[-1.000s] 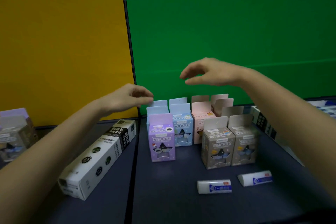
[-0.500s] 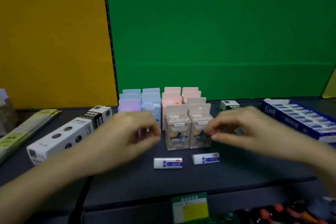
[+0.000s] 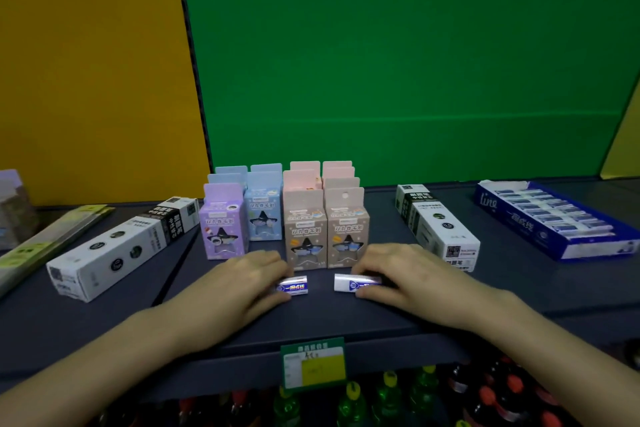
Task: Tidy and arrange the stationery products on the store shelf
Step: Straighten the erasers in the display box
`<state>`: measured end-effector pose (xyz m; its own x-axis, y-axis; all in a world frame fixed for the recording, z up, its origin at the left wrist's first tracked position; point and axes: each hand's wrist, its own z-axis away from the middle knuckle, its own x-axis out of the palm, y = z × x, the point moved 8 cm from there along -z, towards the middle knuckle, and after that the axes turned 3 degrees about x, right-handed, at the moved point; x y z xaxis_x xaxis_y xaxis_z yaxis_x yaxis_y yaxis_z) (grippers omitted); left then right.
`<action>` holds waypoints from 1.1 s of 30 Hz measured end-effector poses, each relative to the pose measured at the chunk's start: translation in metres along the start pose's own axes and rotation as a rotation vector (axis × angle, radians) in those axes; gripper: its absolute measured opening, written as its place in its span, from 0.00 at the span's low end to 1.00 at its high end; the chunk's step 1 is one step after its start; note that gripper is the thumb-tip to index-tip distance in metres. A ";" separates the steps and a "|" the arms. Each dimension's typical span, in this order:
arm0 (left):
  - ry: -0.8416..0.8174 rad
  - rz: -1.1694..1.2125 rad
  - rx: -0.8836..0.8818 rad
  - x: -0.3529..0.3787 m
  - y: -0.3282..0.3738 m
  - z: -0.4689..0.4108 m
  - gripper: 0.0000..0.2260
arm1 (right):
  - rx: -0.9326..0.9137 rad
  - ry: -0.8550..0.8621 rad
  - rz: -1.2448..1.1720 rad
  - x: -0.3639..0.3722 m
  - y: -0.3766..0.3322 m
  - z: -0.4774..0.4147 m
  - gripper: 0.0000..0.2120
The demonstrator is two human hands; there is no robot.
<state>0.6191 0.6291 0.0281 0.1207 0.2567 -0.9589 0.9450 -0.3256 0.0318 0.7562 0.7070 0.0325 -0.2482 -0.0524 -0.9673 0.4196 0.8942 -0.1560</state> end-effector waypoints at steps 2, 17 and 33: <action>-0.004 0.008 0.019 -0.004 0.005 -0.002 0.20 | 0.004 0.021 0.038 -0.006 0.002 0.009 0.11; 0.127 0.023 0.232 -0.015 0.147 -0.126 0.15 | 0.131 0.211 0.056 -0.098 0.131 0.139 0.09; 0.021 0.043 0.006 0.047 0.231 -0.320 0.14 | 0.107 0.195 -0.089 -0.144 0.315 0.161 0.15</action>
<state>0.9399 0.8572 0.0806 0.1679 0.2611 -0.9506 0.9370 -0.3418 0.0716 1.0647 0.9244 0.0903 -0.4475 -0.0325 -0.8937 0.4763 0.8372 -0.2689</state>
